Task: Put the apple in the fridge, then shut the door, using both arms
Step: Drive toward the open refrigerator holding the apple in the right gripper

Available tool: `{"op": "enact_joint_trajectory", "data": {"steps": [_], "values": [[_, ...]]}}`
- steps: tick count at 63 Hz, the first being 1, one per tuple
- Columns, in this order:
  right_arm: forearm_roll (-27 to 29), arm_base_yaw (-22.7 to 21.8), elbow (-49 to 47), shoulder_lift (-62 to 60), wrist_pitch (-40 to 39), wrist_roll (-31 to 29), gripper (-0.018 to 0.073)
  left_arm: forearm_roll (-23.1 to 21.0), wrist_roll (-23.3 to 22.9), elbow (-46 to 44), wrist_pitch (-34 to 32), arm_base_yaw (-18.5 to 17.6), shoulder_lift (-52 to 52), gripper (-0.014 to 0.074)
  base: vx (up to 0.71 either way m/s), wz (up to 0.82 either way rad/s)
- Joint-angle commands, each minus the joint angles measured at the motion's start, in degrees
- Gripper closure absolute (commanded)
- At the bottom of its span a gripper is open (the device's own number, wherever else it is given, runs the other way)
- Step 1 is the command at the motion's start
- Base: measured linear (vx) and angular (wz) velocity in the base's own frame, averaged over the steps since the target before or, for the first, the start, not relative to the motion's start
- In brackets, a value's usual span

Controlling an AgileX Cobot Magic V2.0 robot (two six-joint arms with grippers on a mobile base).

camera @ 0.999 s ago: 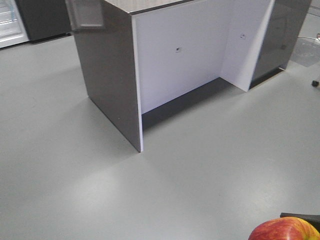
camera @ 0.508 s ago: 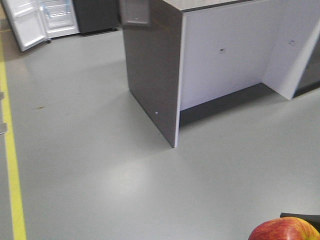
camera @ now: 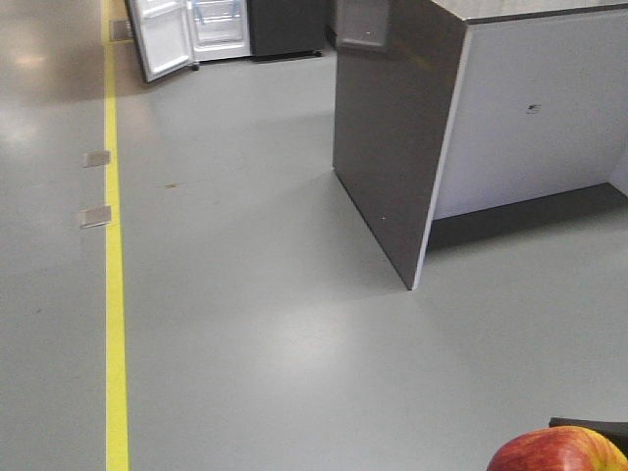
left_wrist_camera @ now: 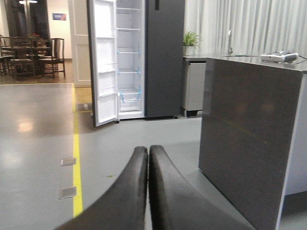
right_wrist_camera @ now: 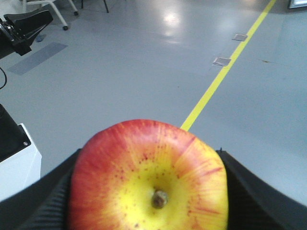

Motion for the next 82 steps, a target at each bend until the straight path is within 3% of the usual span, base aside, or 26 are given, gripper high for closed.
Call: {"op": "enact_joint_trajectory", "data": {"steps": [1, 82], "values": [[2.6, 0.1, -1.5, 0.5, -3.1, -0.3, 0.0196, -0.1, -0.3, 1.2, -4.1, -0.4, -0.9, 0.0603, -0.06, 0.25], [2.7, 0.1, -1.5, 0.5, -3.1, -0.3, 0.0196, -0.1, -0.3, 1.2, -4.1, -0.4, -0.9, 0.0603, 0.07, 0.04]]}}
